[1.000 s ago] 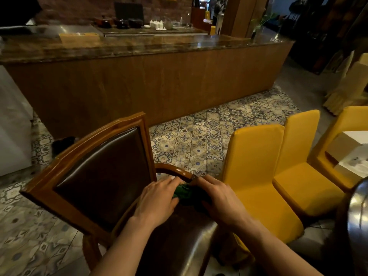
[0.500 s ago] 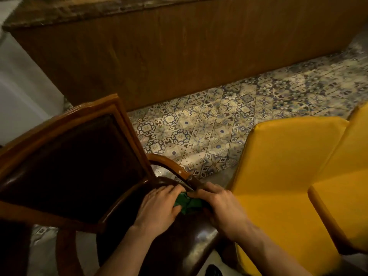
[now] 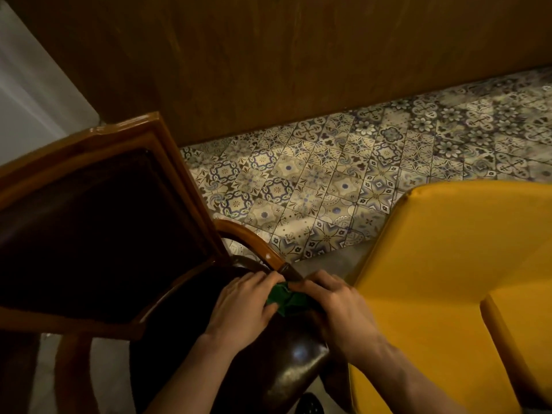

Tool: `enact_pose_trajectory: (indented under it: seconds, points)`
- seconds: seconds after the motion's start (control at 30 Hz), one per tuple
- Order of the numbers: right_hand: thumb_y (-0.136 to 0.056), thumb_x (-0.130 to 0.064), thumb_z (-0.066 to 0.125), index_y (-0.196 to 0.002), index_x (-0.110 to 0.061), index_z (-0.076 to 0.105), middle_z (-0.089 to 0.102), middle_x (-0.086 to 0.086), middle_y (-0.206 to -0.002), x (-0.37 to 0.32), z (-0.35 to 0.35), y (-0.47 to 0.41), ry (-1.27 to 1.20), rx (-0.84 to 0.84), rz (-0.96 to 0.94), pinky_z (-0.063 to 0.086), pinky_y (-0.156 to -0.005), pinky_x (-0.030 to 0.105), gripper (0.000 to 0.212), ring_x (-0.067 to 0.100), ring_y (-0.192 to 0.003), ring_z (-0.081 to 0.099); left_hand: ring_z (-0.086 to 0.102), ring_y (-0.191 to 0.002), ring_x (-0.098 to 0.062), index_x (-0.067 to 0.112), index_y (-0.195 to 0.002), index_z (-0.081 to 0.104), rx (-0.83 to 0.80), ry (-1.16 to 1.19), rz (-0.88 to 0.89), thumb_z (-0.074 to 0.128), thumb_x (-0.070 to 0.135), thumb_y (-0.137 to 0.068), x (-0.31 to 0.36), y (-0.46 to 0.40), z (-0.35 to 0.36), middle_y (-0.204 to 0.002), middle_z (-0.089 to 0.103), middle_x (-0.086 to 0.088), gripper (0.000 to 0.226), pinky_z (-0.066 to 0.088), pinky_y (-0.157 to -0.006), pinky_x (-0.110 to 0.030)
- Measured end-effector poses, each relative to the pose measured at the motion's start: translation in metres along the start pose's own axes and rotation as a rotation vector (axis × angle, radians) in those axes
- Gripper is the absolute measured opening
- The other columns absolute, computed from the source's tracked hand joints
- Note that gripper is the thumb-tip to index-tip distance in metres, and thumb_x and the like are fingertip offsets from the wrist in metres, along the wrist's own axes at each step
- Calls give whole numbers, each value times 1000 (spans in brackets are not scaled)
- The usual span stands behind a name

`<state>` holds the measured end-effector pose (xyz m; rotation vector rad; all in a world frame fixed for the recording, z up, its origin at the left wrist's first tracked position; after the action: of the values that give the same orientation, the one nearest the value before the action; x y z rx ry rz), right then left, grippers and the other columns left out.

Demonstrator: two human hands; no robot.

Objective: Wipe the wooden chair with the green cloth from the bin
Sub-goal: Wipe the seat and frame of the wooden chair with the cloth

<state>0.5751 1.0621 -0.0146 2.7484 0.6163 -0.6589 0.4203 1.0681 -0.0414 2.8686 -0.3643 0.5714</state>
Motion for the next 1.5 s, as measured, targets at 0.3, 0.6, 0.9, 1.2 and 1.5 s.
enact_pose_trajectory:
  seconds: [0.3,0.6,0.9,1.2,1.5]
  points:
    - [-88,-29,71,-132,-38,53,55,-9,-116,4,20,-34,83,47,103,54,-70,36,48,18,-102,53,17,-140,7,48,-153,18,8,139,78,36,71,-95,-57,-22,23,-156,30,22,65,8,-116,-22]
    - [-86,-27,76,-135,-28,54,56,0,-116,25,89,-99,249,150,201,54,-65,38,54,25,-97,52,-1,-156,-13,26,-160,14,25,-28,83,13,56,-102,-126,-123,58,-169,13,2,65,3,-126,-41]
    - [-99,-42,53,-159,-30,13,11,2,-168,51,160,-98,309,23,109,24,-119,54,72,31,-154,7,-13,-155,-17,28,-161,9,16,-195,170,13,47,-105,-155,-152,107,-170,-1,2,60,-2,-126,-43]
    - [-97,-21,58,-159,-21,17,14,9,-167,49,163,-123,356,-13,93,22,-119,58,74,38,-152,14,-6,-155,-12,25,-161,13,19,-101,254,11,39,-105,-154,-154,95,-169,8,6,57,6,-126,-42]
    - [-97,-18,26,-159,-20,14,14,8,-167,33,157,-168,266,-30,90,27,-117,53,63,41,-149,19,4,-154,-5,19,-159,22,23,8,231,8,31,-105,-159,-159,92,-166,19,8,57,11,-126,-41]
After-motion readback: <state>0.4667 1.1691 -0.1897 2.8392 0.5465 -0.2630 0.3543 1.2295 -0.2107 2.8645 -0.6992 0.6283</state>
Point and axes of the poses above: each hand's wrist, its own y-axis away from the middle knuckle, its own z-axis out of the palm, x = y × z, the point moved 7 cm from there along -y, towards the middle knuckle
